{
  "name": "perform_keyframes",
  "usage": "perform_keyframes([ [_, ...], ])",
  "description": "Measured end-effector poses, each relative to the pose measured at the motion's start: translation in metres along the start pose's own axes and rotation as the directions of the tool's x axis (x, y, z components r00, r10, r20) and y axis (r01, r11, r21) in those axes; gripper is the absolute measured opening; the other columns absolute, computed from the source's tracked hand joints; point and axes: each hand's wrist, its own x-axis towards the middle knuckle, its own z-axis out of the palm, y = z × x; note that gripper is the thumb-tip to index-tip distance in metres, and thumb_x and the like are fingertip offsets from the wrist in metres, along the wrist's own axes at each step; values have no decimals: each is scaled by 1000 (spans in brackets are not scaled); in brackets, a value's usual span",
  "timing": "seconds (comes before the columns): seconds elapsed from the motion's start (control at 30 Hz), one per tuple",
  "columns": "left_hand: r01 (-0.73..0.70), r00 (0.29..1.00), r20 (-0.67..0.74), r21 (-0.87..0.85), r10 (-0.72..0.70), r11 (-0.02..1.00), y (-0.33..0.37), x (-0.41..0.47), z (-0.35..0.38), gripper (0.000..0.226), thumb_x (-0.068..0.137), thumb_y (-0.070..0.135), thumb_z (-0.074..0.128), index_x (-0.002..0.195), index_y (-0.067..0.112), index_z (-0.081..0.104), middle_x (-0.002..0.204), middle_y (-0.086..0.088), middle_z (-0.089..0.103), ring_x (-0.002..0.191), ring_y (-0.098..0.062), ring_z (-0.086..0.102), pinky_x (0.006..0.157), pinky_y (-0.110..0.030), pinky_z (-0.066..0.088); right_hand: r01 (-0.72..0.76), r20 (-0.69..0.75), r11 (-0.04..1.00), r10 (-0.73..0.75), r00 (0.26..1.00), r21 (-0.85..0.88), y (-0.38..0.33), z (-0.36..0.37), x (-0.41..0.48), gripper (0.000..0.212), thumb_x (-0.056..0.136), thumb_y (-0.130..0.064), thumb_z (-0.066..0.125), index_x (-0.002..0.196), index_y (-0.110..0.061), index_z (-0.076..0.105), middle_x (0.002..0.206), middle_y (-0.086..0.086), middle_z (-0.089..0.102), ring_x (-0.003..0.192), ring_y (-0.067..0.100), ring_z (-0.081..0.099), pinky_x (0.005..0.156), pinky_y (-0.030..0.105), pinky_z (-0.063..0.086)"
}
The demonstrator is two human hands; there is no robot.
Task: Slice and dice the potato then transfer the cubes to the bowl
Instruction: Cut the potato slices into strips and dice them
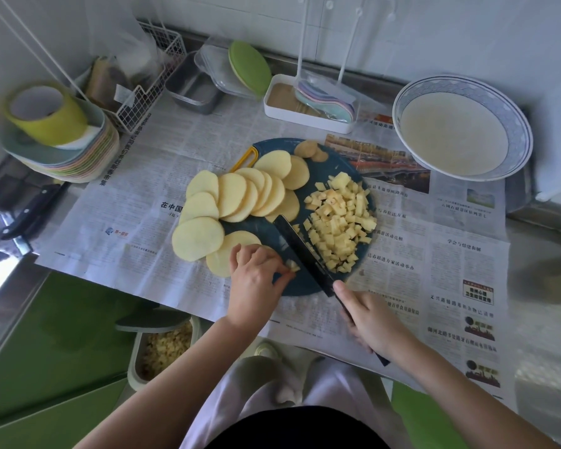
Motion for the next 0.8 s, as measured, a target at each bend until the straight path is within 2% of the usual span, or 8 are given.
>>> perform_keyframes([
  [0.17,14,999,34,-6,-14,1000,11,13,2,27,81,38,61,67,17,73,79,7,67,92,-13,51,98,-53,35,-67,35,991,63,997,119,8,-24,-6,61,90,-62,31,61,-10,45,44,2,38,38,19,37,43,28,40],
  [0.23,10,1000,29,-11,-10,1000,15,21,0,26,85,34,60,71,17,74,80,7,68,87,-14,56,97,-48,37,-76,11,982,76,997,170,7,-30,-7,61,89,-62,32,61,-10,45,45,3,39,38,19,37,42,28,39],
  [0.3,28,999,28,-51,-27,998,16,32,-5,24,90,27,57,79,13,73,84,2,67,79,-18,60,86,-39,43,-71,-17,979,76,997,193,6,-33,-8,60,89,-62,33,60,-11,45,45,2,38,39,19,37,43,28,39],
  [0.37,74,996,63,-79,-69,994,14,45,-9,12,89,15,63,94,8,72,91,-6,63,75,-24,61,66,-34,48,-68,-35,978,76,997,199,4,-34,-10,60,88,-63,33,60,-11,45,45,3,39,39,19,37,43,28,39],
  [0.43,100,986,139,-34,-94,994,12,57,-11,19,88,8,65,106,7,70,94,-11,59,74,-29,60,56,-33,49,-71,-41,976,81,996,207,2,-32,-11,60,89,-62,34,60,-10,46,45,3,39,39,19,37,43,28,39],
  [0.57,66,964,257,39,-74,997,11,74,-13,22,89,15,66,110,9,71,94,-11,58,80,-30,61,64,-38,52,-64,-59,979,76,995,194,-3,-25,-15,62,89,-62,33,61,-9,47,46,5,41,39,20,38,42,27,40],
  [0.67,68,952,293,67,-85,995,13,79,-13,25,88,22,67,110,11,70,96,-8,58,84,-27,60,70,-37,50,-69,-69,979,83,994,191,-7,-18,-20,62,89,-62,32,60,-10,46,46,6,41,38,21,37,41,28,39],
  [0.8,114,940,315,82,-135,990,16,78,-12,26,90,30,65,108,13,70,97,-4,58,84,-23,59,72,-34,49,-74,-65,976,89,994,203,-11,-13,-26,61,90,-62,31,60,-10,45,45,4,40,37,19,37,41,26,38],
])
